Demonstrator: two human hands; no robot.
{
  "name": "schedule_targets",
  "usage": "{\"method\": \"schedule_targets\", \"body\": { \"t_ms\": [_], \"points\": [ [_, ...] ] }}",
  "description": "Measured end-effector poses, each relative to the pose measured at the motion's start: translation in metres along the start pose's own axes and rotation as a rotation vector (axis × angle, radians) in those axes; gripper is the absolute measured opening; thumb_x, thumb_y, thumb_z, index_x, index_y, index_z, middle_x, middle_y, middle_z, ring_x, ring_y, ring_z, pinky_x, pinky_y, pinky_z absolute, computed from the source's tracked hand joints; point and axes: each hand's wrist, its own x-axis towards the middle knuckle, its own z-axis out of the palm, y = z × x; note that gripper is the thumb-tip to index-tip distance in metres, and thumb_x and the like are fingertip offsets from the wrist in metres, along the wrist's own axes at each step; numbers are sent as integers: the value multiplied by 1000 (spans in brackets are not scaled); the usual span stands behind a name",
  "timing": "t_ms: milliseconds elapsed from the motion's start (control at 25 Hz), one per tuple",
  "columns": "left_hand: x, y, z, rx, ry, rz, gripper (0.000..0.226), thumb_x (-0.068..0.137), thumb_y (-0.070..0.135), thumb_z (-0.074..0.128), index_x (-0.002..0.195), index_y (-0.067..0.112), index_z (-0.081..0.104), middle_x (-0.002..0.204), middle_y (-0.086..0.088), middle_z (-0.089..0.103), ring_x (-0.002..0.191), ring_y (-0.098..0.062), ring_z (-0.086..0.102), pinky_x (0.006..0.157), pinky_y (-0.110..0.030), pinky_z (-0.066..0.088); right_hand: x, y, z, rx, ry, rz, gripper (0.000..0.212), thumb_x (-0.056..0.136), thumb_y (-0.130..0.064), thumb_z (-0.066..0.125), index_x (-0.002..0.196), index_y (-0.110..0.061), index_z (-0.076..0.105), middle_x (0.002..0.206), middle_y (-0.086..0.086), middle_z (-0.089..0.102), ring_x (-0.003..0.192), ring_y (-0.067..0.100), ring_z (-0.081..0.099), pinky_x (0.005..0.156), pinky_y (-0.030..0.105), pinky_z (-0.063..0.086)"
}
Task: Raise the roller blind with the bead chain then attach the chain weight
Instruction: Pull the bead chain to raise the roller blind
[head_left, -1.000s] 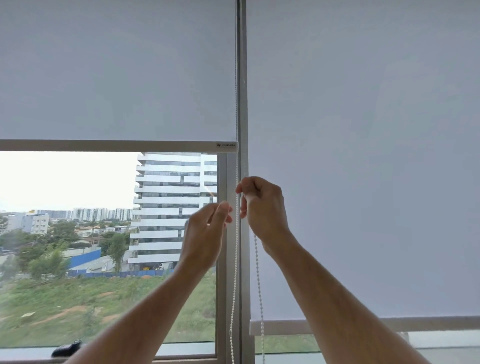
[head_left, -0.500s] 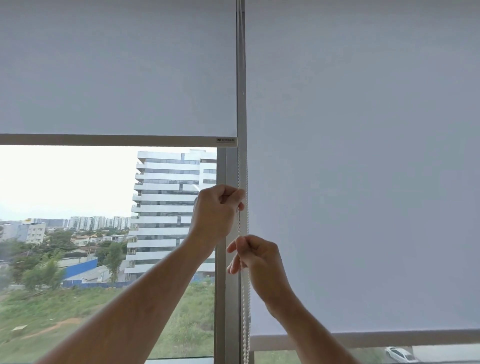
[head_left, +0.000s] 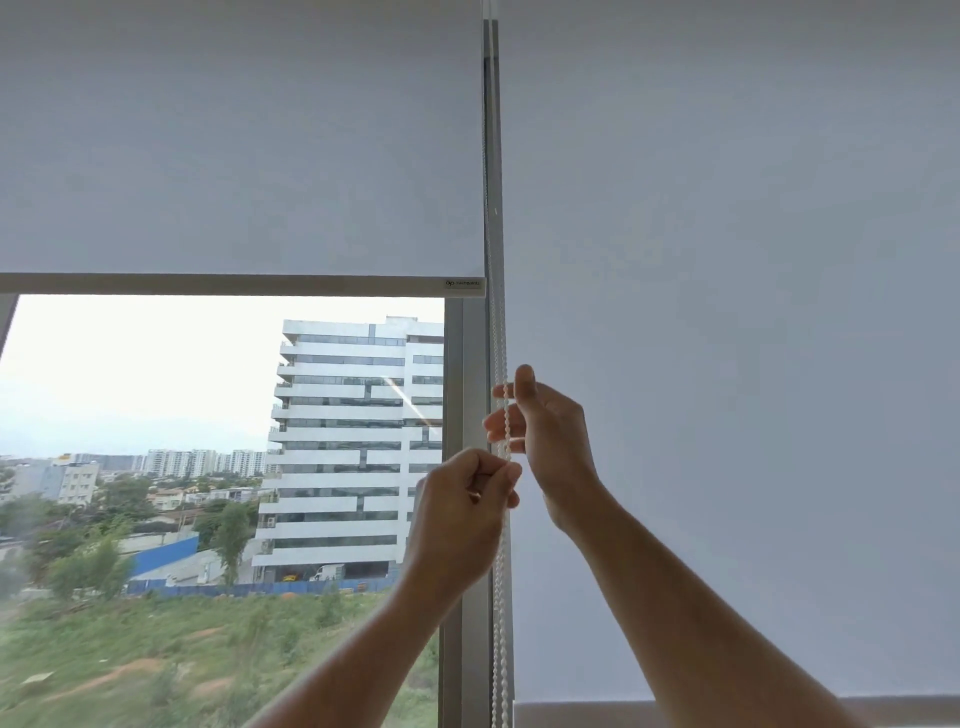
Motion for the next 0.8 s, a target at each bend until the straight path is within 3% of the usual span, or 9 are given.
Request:
{"method": "schedule_targets", "body": {
  "t_ms": [160,360,440,560,680,800],
  "points": [
    [-16,-10,1,15,-28,-27,26,90,24,64,64,26,62,56,11,65,51,2,57,53,-10,40,27,-25,16,-47,-1,-19,35,103,-38,39,93,-19,67,69,-2,70,66,12,63,76,34,52],
    [-24,-15,-6,3,-46,-12,23,89,28,65,67,24,65,65,11,70,59,-8,62,59,-16,47,31,-26,23,-66,35,-95,36,99,-13,41,71,-19,63,58,-6,54,56,12,48,60,34,42],
    [-24,-15,-13,14,-96,27,32,87,46,61,68,23,70,67,8,71,62,-10,65,63,-24,49,25,-21,21,-70,57,-131,35,97,-10,42,69,-18,62,57,-8,52,57,12,47,60,33,39],
    [-18,-14,-21,82,-80,68,67,79,75,37,69,20,72,66,8,72,65,-4,66,60,-24,49,12,-16,20,-85,76,-169,35,98,-11,43,71,-19,63,58,-9,55,57,11,50,60,32,43],
    [8,-9,-27,53,77,-9,62,87,70,36,71,22,72,67,8,72,62,-1,66,64,-28,53,-3,-12,20,-102,65,-173,35,99,-11,43,71,-21,62,58,-6,56,56,10,53,59,32,48],
    [38,9,-34,88,64,12,50,93,56,39,83,22,74,76,6,74,70,-7,69,70,-34,56,-17,-4,21,-116,52,-168,35,99,-13,44,70,-20,63,55,-6,58,51,6,52,57,29,47]
  ]
}}
